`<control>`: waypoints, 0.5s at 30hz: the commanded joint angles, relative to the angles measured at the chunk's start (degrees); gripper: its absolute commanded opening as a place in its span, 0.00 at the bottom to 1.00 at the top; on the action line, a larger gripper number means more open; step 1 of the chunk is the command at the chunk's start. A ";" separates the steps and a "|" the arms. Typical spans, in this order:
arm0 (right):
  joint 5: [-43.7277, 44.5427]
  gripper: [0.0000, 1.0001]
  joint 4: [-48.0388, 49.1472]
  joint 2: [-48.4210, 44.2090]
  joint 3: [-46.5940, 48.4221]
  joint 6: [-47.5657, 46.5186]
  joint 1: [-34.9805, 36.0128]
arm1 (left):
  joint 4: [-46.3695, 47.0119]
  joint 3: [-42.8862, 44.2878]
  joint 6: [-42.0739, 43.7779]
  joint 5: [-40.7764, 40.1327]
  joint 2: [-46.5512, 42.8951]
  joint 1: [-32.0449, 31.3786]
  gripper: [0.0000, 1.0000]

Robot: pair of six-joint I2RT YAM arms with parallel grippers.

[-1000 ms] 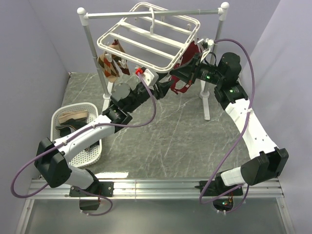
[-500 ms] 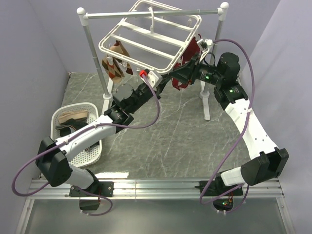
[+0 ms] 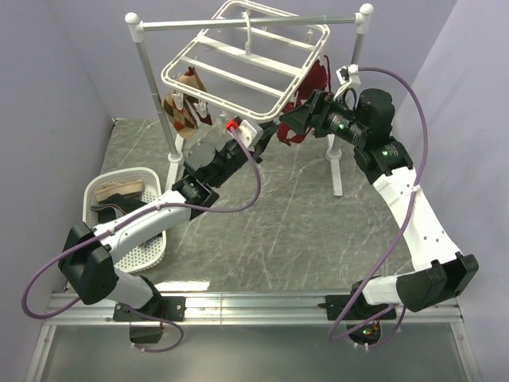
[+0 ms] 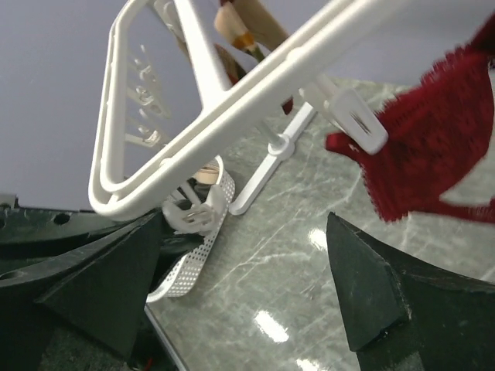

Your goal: Clip the underwear to the hanger

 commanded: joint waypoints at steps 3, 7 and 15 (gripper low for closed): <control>-3.14 0.94 1.96 -3.05 -3.56 4.70 -0.49 | 11.17 -5.12 1.97 2.12 -1.82 -0.27 0.00; -10.36 1.00 11.44 -4.54 -7.08 8.65 -1.02 | 16.09 -7.15 3.11 2.47 -1.47 -0.27 0.00; -14.67 0.90 18.84 -2.53 -9.72 8.83 -0.93 | 22.69 -9.78 3.29 3.88 -0.68 -0.27 0.00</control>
